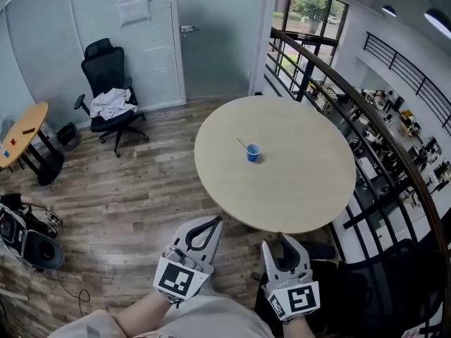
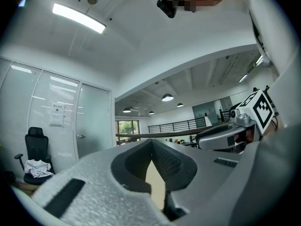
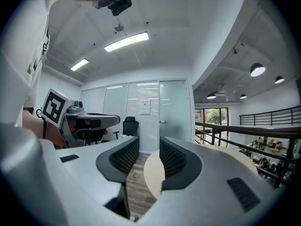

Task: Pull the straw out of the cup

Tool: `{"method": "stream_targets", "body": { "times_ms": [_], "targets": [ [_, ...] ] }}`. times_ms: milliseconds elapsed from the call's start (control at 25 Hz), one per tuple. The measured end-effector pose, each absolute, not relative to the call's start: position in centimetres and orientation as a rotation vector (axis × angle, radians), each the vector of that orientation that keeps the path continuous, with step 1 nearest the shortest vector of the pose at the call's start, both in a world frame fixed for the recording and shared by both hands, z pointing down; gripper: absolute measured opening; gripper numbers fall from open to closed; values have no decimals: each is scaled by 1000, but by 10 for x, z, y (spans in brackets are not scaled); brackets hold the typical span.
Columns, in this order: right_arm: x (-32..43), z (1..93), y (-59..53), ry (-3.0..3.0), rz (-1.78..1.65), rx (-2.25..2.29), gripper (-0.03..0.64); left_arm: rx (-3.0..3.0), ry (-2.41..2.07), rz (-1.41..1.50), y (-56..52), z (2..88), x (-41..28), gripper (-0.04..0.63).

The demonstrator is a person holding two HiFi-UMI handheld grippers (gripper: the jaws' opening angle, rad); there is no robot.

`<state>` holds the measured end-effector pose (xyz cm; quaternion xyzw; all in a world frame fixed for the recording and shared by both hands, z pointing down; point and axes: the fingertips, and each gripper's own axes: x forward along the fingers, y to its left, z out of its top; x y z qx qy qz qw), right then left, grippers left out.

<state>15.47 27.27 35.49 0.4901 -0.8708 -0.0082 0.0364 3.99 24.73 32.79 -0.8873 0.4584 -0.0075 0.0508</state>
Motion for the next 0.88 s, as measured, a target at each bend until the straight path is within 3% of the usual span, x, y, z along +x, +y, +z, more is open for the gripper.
{"method": "stream_targets", "body": {
  "times_ms": [880],
  "targets": [
    [84,363,-18,-2475,66,1602,124,-2881,1208,-76,-46,340,-20,12]
  ]
}}
